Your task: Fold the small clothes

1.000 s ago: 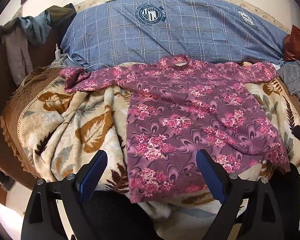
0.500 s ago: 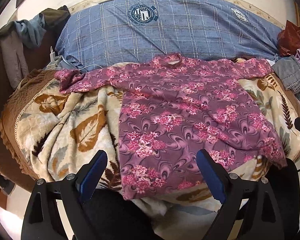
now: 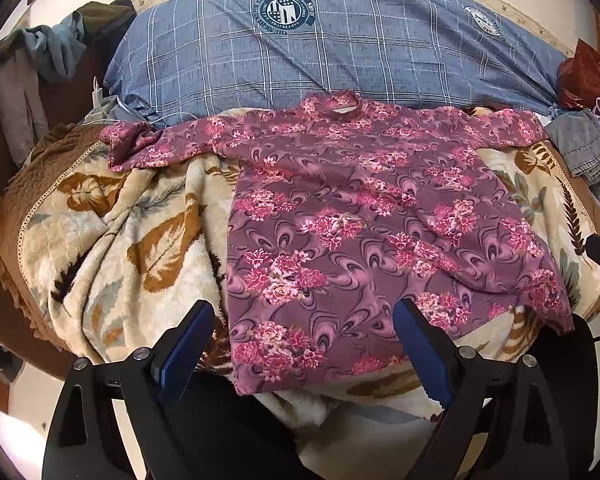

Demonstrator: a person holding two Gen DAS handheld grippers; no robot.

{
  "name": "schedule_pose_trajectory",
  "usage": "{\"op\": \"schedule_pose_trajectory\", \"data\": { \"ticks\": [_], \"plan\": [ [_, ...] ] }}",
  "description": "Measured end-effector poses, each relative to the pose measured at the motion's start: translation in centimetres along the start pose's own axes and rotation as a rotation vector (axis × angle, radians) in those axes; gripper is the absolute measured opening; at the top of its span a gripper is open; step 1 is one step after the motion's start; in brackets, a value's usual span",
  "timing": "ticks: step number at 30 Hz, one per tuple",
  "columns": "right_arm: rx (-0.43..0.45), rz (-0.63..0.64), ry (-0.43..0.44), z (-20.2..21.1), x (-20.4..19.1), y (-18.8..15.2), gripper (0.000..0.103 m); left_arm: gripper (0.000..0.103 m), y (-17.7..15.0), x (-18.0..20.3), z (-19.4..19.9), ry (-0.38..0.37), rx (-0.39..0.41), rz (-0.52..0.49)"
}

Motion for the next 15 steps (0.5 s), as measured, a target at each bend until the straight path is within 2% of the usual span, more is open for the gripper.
{"op": "schedule_pose_trajectory", "data": {
  "ticks": [15],
  "plan": [
    [-0.010,0.013,0.004,-0.78,-0.33,0.32,0.103,0.091,0.38,0.09,-0.29,-0.006,0.019,-0.002]
  ]
}}
Point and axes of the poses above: each gripper's, at about its wrist camera, not at the fingertips, and z roughly against the way its jaws point, x to its right, y to its top, the point moved 3 cm from there along -z, roughly the way its jaws point, and after that the axes turned 14 degrees about -y, right-handed, at the moved point
